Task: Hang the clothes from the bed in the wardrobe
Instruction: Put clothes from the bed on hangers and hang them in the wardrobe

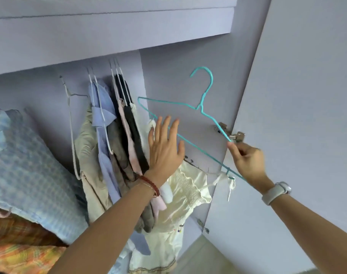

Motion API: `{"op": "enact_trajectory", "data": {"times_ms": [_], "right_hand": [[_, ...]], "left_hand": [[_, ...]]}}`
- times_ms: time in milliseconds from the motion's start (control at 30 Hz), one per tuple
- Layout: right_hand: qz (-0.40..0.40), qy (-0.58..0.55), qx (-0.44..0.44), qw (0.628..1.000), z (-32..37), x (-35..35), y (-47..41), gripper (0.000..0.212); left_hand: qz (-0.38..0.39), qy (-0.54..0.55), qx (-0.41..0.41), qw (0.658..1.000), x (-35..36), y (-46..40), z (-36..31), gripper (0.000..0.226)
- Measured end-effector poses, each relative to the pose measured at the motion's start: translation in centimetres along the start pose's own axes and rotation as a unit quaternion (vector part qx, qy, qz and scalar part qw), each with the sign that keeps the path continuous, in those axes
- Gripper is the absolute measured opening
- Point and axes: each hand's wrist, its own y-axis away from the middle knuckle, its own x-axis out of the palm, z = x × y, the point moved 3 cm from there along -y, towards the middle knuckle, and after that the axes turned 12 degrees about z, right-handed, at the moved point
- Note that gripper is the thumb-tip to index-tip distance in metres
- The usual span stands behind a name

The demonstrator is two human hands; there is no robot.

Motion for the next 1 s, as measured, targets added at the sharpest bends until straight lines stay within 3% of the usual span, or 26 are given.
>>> {"op": "enact_trajectory", "data": {"times_ms": [167,333,400,533,667,733,833,1000], "right_hand": [[-0.068,0.023,0.001,0.997,-2.5,-5.5,7.4,0.042],[-0.118,0.104,0.068,0.985,-4.5,-11.7,16.0,0.046],[-0.129,0.147,0.102,0.975,-5.5,-14.2,19.7,0.044],[-0.139,0.178,0.184,0.956,-7.9,-19.1,25.3,0.022],[-0.161,0.235,0.129,0.950,-7.2,-23.4,27.9,0.024],[-0.174,0.255,0.126,0.943,-7.5,-25.8,29.3,0.029],[-0.212,0.230,0.183,0.932,-9.5,-30.5,32.0,0.018],[-0.268,0.199,0.243,0.911,-11.9,-38.9,34.5,0.020]], "left_hand": [[0.032,0.071,0.052,0.996,1.3,-1.5,-3.7,0.064],[0.035,0.087,0.182,0.979,2.5,-1.3,-10.4,0.029],[0.036,0.134,0.236,0.962,2.8,-0.4,-13.9,0.015],[0.082,0.213,0.307,0.924,3.3,3.6,-21.6,0.015],[0.100,0.247,0.370,0.890,3.5,8.3,-30.1,0.012],[0.123,0.262,0.384,0.877,3.8,9.8,-34.1,0.012],[0.156,0.285,0.390,0.861,4.4,11.3,-40.2,0.013],[0.134,0.342,0.406,0.837,3.7,12.1,-49.8,0.015]]}}
